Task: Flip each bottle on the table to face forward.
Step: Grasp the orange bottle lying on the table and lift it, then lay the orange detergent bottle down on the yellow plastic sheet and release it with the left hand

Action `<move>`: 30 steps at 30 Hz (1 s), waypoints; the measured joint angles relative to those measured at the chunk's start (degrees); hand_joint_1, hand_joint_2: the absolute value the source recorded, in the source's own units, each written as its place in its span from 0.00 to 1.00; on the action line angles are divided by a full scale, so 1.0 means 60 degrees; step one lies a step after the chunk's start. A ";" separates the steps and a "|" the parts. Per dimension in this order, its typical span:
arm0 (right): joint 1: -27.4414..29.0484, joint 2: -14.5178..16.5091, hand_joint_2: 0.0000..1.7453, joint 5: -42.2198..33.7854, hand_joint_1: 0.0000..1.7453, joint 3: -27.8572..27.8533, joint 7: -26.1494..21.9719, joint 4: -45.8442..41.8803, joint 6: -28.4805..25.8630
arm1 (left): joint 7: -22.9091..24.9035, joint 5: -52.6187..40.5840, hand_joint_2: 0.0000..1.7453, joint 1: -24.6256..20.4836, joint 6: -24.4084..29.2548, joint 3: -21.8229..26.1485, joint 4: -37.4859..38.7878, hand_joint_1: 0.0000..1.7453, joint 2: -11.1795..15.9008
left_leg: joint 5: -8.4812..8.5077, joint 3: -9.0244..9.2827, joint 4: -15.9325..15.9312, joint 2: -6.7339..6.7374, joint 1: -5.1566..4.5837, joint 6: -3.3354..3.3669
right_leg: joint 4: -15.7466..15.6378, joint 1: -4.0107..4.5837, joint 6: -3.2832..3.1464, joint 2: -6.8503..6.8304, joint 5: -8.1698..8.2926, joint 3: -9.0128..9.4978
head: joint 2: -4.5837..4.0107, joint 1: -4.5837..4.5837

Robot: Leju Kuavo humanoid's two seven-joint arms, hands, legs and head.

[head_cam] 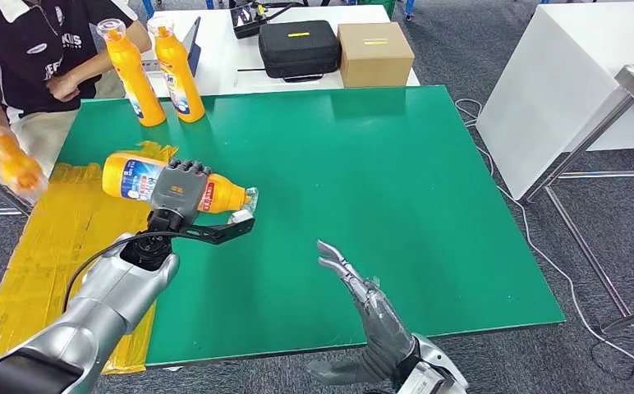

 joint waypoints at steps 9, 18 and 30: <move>-0.0002 0.0015 1.00 0.0075 0.00 0.0018 0.0201 0.0007 -0.0108 | 0.0826 -0.0003 1.00 -0.0345 -0.0096 0.0718 0.1063 0.00 -0.0017 | 0.0000 -0.0003 -0.0001 -0.0002 0.0001 0.0000 | 0.0003 0.0002 0.0000 -0.0002 0.0000 0.0002 | 0.0000 0.0000; -0.0107 0.0199 1.00 0.0219 0.00 0.0049 0.0563 0.0168 -0.0383 | 0.0907 0.0299 1.00 -0.0321 -0.0717 0.1407 0.1657 0.00 0.0129 | 0.0001 -0.0004 -0.0002 -0.0007 0.0002 0.0000 | 0.0003 0.0002 -0.0001 -0.0007 -0.0001 0.0004 | 0.0001 0.0001; -0.0265 0.0417 1.00 0.0124 0.00 -0.0053 0.1191 0.0348 -0.0834 | 0.0118 0.0840 1.00 -0.0204 -0.1548 0.2344 0.1907 0.00 0.0125 | 0.0001 -0.0004 -0.0001 -0.0007 0.0001 0.0000 | 0.0002 0.0001 -0.0001 -0.0007 -0.0001 0.0003 | 0.0000 0.0002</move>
